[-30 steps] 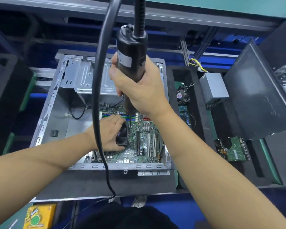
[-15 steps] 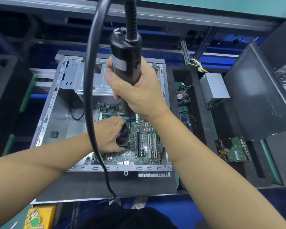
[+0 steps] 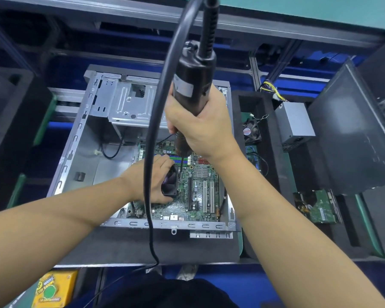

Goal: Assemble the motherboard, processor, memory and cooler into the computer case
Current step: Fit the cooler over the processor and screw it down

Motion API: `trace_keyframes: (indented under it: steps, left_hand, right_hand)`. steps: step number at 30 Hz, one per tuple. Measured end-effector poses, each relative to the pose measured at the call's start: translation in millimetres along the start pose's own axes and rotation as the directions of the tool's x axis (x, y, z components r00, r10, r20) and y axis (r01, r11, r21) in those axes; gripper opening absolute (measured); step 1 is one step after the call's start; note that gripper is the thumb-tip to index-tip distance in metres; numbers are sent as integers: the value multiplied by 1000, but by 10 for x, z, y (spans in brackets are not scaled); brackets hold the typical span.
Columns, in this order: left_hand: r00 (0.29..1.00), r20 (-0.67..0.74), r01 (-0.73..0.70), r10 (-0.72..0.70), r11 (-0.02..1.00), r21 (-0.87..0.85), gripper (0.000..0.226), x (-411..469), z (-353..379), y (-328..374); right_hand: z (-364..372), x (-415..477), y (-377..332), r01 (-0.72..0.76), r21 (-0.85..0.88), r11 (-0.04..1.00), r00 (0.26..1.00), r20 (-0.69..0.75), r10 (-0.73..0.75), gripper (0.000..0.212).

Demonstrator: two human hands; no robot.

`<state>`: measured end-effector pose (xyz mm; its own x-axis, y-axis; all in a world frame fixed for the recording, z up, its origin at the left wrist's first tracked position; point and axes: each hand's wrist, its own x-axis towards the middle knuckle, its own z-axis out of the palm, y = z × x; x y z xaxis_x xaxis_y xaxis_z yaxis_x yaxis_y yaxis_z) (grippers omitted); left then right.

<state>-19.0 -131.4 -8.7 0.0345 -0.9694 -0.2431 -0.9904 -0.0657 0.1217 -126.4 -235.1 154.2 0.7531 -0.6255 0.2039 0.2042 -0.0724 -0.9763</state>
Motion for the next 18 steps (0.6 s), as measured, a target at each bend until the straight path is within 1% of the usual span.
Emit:
trace_keyframes:
  steps: [5, 7, 9, 11, 14, 18]
  left_hand:
    - [1000, 12, 18, -17, 999, -51, 78, 20, 48, -31]
    - [1000, -7, 8, -8, 999, -50, 80, 21, 70, -32]
    - [999, -32, 0, -2, 998, -60, 83, 20, 83, -40]
    - [999, -42, -4, 1, 998, -58, 85, 22, 96, -45]
    - [999, -36, -4, 2, 999, -46, 83, 32, 125, -54]
    - [1000, -16, 23, -25, 995, -94, 81, 43, 170, -83]
  right_hand:
    - [4, -28, 6, 8, 12, 1000, 1000, 0, -8, 14]
    - [25, -42, 13, 19, 12, 1000, 1000, 19, -19, 10]
    - [51, -50, 17, 11, -6, 1000, 1000, 22, -11, 18]
    - [59, -44, 13, 2, -25, 1000, 1000, 3, -2, 19]
    - [46, -21, -13, 10, -48, 999, 1000, -14, -11, 13]
    - [29, -32, -71, 28, -16, 999, 999, -40, -29, 20]
